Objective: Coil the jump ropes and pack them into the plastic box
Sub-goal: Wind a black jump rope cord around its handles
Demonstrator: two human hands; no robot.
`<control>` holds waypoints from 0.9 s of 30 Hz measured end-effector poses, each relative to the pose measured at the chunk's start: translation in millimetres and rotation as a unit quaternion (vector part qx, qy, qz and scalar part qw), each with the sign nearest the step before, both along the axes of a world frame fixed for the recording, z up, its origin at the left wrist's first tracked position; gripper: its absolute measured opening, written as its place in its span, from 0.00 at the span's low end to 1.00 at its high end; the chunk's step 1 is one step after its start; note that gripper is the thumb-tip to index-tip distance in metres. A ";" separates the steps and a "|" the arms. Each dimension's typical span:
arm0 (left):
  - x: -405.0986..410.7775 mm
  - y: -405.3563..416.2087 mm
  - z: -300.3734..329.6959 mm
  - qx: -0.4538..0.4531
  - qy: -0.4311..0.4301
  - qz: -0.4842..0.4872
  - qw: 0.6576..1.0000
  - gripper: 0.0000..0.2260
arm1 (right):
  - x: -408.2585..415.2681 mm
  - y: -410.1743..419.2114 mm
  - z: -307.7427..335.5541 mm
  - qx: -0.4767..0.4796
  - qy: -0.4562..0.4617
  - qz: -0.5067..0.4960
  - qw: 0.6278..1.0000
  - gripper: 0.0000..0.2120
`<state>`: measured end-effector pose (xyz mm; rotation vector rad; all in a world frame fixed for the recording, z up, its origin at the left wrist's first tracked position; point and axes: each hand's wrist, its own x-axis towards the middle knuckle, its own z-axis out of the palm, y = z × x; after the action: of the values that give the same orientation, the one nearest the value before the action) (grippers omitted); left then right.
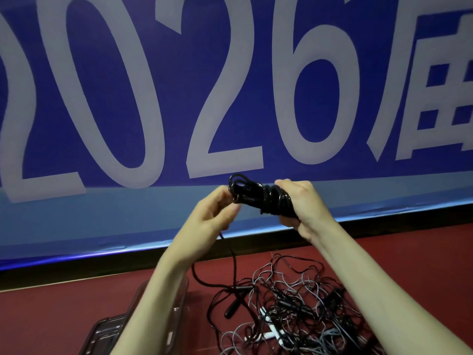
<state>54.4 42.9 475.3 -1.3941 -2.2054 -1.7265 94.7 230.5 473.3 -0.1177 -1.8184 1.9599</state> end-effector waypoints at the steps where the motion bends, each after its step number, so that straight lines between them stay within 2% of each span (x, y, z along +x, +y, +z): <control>1: -5.5 -5.5 -0.5 0.006 0.005 0.005 1.000 0.10 | 1.2 -1.1 0.0 0.002 -0.003 0.022 1.000 0.19; 4: -15.7 -10.6 -0.9 0.023 0.009 0.052 0.998 0.05 | 3.0 -9.2 -0.8 0.057 -0.003 0.070 0.996 0.19; 8: -21.7 -8.1 -2.7 0.067 0.002 0.118 0.991 0.05 | 3.0 -26.7 -2.3 0.231 0.024 0.063 0.971 0.20; 12: -26.8 -0.3 -4.9 0.089 -0.010 0.146 0.985 0.07 | 9.1 -41.4 -3.6 0.255 0.062 0.079 0.962 0.21; 15: -28.8 -0.8 -12.9 0.083 -0.042 0.131 0.987 0.05 | 9.7 -43.4 -3.5 0.247 0.097 0.064 0.962 0.21; 18: -28.4 2.2 -19.9 0.047 -0.051 0.152 0.986 0.06 | 8.9 -40.3 -3.6 0.247 0.112 0.023 0.962 0.21; 21: -18.0 14.0 -24.1 0.015 -0.052 0.187 0.981 0.15 | 5.8 -34.2 -2.7 0.220 0.119 -0.042 0.967 0.21; 24: -4.1 24.9 -29.4 -0.033 0.023 0.168 0.985 0.15 | 2.6 -19.2 -1.0 0.219 0.116 -0.147 0.958 0.23; 27: 4.6 33.1 -31.9 -0.096 0.104 0.176 0.974 0.12 | 2.5 -1.5 0.6 0.258 0.118 -0.227 0.932 0.24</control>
<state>59.0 76.0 443.5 -1.0661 -2.3694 -1.2239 97.2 229.1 474.0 -0.1140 -1.8731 1.0942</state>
